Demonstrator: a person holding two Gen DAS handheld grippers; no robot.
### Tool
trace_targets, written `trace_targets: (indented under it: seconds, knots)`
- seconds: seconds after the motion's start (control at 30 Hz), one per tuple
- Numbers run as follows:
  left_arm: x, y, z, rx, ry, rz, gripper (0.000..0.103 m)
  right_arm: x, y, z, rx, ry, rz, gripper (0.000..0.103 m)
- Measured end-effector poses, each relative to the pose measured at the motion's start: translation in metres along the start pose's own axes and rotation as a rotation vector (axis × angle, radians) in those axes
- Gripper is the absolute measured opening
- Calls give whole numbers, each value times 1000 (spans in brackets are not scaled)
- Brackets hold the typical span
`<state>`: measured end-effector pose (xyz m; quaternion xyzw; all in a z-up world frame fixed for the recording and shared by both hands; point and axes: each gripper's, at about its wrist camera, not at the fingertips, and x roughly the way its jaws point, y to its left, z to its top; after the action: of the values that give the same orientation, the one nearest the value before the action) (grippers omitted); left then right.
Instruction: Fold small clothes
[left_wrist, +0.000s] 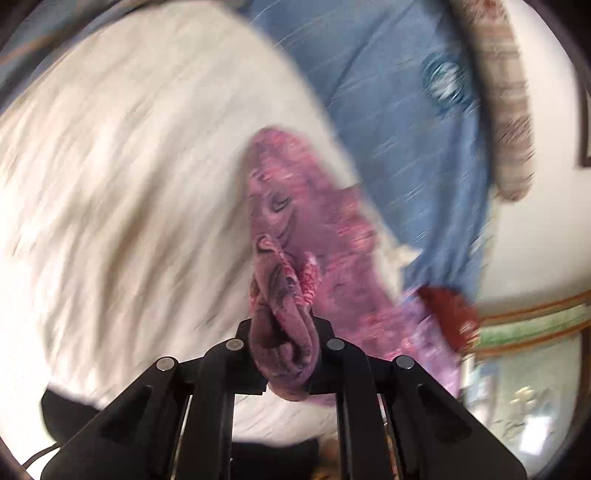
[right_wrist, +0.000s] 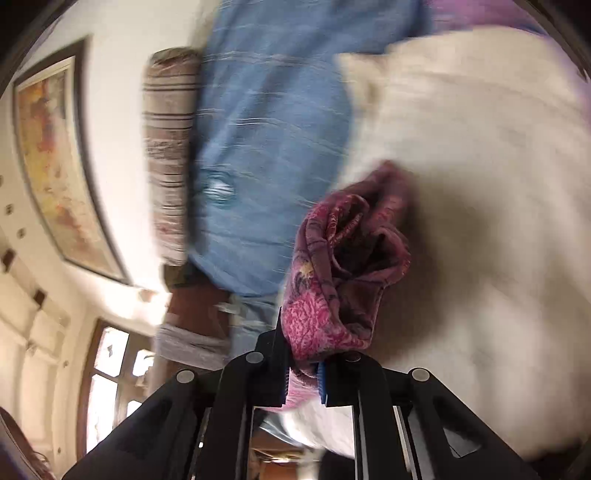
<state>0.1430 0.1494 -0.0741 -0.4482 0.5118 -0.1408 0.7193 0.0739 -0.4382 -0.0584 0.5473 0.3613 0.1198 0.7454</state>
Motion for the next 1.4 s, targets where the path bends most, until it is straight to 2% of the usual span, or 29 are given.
trace_targets:
  seconds: [0.1,0.13,0.17,0.2,0.23,0.33,0.4,0.43,0.5,0.57,0.67,0.77,0.87,1.0,1.07,1.13,1.2,1.3,1.4]
  knots:
    - [21,37,-16,-100,89,27,11,-7,-67,-21,145,31,-165,12]
    - [21,44,-17,-125,88,19,11,-8,-81,-27,184,28,-187,16]
    - [16,45,-18,-125,88,6,11,-11,-86,-30,201,18,-173,16]
    - [9,42,-17,-101,80,10,12,-15,-83,-31,197,7,-172,22]
    - [1,37,-17,-67,59,27,13,-19,-77,-30,174,0,-198,24]
    - [-38,19,-16,62,-74,105,14,-41,-49,-21,44,-49,-278,24]
    - [-61,15,-13,113,-137,105,19,-57,-28,-16,-39,-111,-319,24]
    - [-65,15,-10,123,-138,88,22,-61,-19,-15,-74,-125,-326,27]
    - [-64,12,-7,137,-118,40,37,-60,-1,-12,-140,-129,-333,32]
    - [-52,10,-8,149,-84,18,45,-43,22,-12,-208,-94,-308,36]
    - [-30,9,-5,151,-27,4,46,-8,44,-11,-266,-26,-278,39]
    - [-11,7,5,158,14,16,46,35,64,-8,-333,42,-292,46]
    - [-2,6,13,161,23,23,51,82,81,-3,-383,120,-299,49]
    - [-9,6,8,209,31,-9,52,170,120,-8,-494,283,-277,49]
    - [-17,9,-2,253,43,-14,58,218,146,-22,-573,375,-239,54]
    - [-25,13,-13,293,52,-15,64,265,171,-40,-668,473,-212,65]
    - [-32,17,-27,346,56,-3,69,309,192,-62,-788,524,-237,66]
    - [-31,21,-41,432,76,56,70,365,207,-90,-922,574,-319,66]
    - [-25,23,-45,465,85,78,70,406,199,-113,-947,693,-384,67]
